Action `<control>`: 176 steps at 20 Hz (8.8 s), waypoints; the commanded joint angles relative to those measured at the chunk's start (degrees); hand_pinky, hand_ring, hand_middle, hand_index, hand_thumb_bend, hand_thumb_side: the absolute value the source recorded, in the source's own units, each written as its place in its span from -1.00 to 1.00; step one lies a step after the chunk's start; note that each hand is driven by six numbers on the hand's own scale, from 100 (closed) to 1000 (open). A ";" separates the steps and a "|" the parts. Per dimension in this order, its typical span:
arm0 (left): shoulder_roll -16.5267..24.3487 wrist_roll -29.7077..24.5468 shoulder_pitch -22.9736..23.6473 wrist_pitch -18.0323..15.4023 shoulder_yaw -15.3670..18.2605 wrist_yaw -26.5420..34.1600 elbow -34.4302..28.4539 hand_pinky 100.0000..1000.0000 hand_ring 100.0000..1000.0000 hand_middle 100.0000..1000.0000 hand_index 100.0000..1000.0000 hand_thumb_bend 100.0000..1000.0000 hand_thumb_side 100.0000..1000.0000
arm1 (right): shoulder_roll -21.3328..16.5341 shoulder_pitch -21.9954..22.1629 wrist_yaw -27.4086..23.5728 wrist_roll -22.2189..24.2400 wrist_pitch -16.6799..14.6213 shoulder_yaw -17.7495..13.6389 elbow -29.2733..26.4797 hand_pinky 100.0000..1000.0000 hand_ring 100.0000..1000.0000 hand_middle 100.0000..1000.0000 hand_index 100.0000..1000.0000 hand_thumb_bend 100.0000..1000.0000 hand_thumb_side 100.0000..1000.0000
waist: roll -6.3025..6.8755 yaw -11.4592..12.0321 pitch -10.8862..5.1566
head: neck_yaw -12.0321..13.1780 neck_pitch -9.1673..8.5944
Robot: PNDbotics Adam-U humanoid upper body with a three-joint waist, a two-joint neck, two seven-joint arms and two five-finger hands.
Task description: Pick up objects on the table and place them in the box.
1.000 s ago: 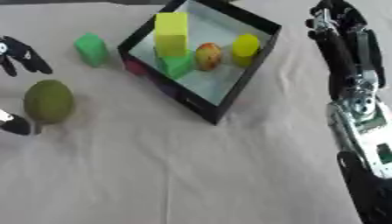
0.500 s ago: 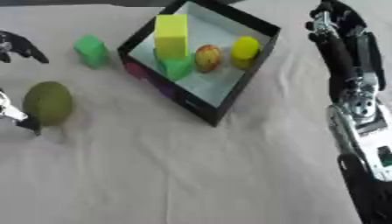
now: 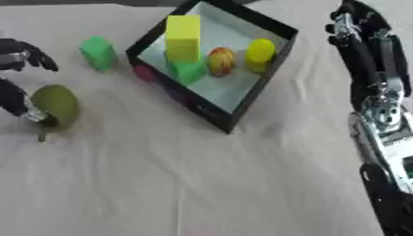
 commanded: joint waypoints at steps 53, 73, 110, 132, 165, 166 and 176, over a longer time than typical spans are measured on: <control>-33.53 21.68 -37.13 -16.47 4.49 -22.15 28.25 0.31 0.60 0.61 0.75 0.35 -0.51 | 2.79 -5.06 -0.59 3.04 0.50 2.89 -1.60 0.56 0.48 0.37 0.62 -1.00 0.08 | 0.08 -4.86 0.63 | 5.39 -2.38; -21.34 19.04 -35.13 -9.24 9.84 -9.70 25.64 0.32 0.56 0.52 0.69 0.04 -0.24 | 0.77 -3.20 0.00 2.70 0.53 2.51 -1.49 0.57 0.48 0.37 0.62 -1.00 0.08 | 0.53 -2.76 -0.50 | 3.39 -1.06; -7.67 -13.80 -23.36 -16.48 6.67 -0.36 14.64 0.62 0.78 0.51 0.53 0.47 -1.00 | -0.46 -2.45 0.43 2.56 0.79 2.68 -1.54 0.57 0.49 0.37 0.62 -1.00 0.10 | 0.99 -2.15 -0.01 | 2.49 -2.14; -11.97 -8.10 -24.51 -22.41 5.09 -6.91 19.72 0.58 0.76 0.54 0.52 0.07 -1.00 | 0.11 -3.12 0.21 2.43 0.94 2.80 -1.82 0.57 0.48 0.36 0.61 -1.00 0.10 | 0.51 -2.82 0.71 | 2.42 -2.73; -16.35 1.82 -26.27 -26.78 10.46 -16.65 32.12 0.55 0.76 0.54 0.45 0.10 -1.00 | 1.42 -4.52 -0.33 2.73 1.30 3.42 -2.32 0.57 0.48 0.36 0.61 -1.00 0.12 | -0.92 -4.51 2.97 | 4.83 -4.39; -16.46 2.18 -26.30 -26.82 10.59 -16.82 32.34 0.54 0.75 0.54 0.44 0.06 -1.00 | 1.45 -4.57 -0.34 2.79 1.31 3.48 -2.35 0.57 0.48 0.36 0.61 -1.00 0.12 | -0.95 -4.57 3.04 | 4.90 -4.47; -17.28 3.57 -26.49 -27.24 10.79 -16.41 33.90 0.44 0.64 0.32 0.29 -0.21 -1.00 | 1.40 -4.71 -0.17 2.94 1.43 3.71 -2.37 0.57 0.49 0.37 0.61 -1.00 0.13 | -1.03 -4.72 3.38 | 5.14 -4.14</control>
